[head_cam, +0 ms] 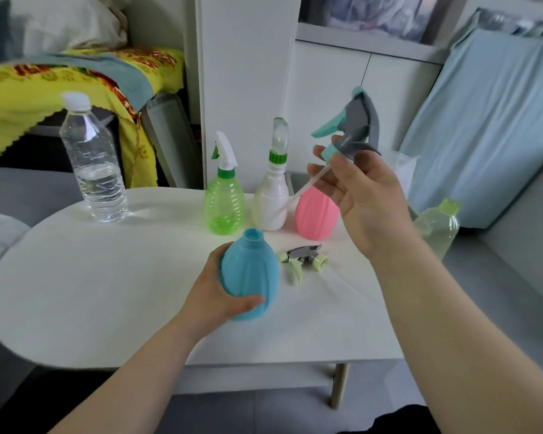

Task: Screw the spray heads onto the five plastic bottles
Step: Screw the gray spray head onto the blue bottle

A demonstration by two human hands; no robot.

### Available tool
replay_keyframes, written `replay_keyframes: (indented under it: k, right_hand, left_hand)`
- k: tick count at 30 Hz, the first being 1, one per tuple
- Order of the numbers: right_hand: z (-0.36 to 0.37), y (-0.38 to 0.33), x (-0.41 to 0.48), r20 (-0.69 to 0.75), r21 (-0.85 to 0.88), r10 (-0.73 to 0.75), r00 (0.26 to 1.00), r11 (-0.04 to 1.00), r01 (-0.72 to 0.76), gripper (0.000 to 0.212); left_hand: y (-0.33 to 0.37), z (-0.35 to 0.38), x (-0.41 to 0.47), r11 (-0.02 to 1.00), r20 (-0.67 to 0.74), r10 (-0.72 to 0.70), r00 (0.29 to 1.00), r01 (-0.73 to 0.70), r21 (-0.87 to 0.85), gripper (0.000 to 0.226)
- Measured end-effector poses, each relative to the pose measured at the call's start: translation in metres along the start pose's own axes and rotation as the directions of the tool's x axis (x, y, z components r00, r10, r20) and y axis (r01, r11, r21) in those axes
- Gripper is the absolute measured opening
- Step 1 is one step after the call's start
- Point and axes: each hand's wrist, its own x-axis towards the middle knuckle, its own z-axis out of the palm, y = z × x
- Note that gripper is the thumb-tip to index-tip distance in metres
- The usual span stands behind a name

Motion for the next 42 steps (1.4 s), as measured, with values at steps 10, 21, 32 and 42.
replay_keyframes:
  k: [10,21,32,42]
  right_hand:
    - [0.011,0.04,-0.006,0.128,-0.373,0.174,0.976,0.921,-0.115,0.021]
    - [0.005,0.076,-0.009,0.258,-0.408,0.315,0.913,0.893,-0.193,0.029]
    - [0.017,0.102,-0.008,0.107,-0.426,0.166,0.98,0.898,-0.106,0.031]
    - [0.016,0.11,-0.023,0.179,-0.321,0.178,0.968,0.94,-0.114,0.024]
  left_hand:
    - [-0.007,0.0,0.003,0.998,-0.03,0.048,0.998,-0.047,0.04,0.079]
    - [-0.028,0.003,0.013,0.996,0.018,0.013,1.0,-0.015,0.084,0.099]
    - [-0.029,0.006,0.022,0.996,-0.051,-0.008,0.999,0.012,0.092,0.087]
    - [-0.027,0.006,0.021,0.999,-0.038,0.005,0.999,-0.003,0.052,0.081]
